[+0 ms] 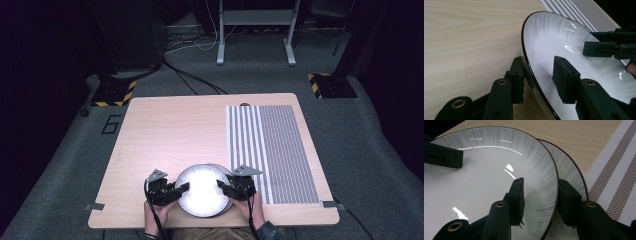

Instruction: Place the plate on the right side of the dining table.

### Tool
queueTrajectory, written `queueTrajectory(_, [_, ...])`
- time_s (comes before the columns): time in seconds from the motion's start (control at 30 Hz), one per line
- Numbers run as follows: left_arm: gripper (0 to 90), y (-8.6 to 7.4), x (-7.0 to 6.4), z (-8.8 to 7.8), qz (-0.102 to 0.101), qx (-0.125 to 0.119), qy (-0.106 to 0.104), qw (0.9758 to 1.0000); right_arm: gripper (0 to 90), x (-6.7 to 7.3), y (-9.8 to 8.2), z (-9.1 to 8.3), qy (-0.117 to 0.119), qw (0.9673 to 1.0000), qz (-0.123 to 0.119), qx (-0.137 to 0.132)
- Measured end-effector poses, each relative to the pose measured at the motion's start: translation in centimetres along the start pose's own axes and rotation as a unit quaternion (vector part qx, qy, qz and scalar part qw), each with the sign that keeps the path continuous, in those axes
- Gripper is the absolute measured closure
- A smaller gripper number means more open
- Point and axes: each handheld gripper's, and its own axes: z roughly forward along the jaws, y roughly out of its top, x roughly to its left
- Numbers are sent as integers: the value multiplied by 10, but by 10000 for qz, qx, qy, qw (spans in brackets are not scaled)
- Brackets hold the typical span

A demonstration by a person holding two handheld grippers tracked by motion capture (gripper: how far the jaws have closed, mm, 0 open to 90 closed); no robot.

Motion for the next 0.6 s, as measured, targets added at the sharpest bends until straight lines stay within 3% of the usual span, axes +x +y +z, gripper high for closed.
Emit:
queueTrajectory(0.33, [644, -2, -3, -2, -61, -113, 147, 9998, 618, -1, 1, 1, -52, 9998, 207, -28])
queueTrajectory(0.6, [647, -1, -4, -1, -200, -175, 115, 9996, 619, -3, 1, 0, 20, 9992, 379, -89])
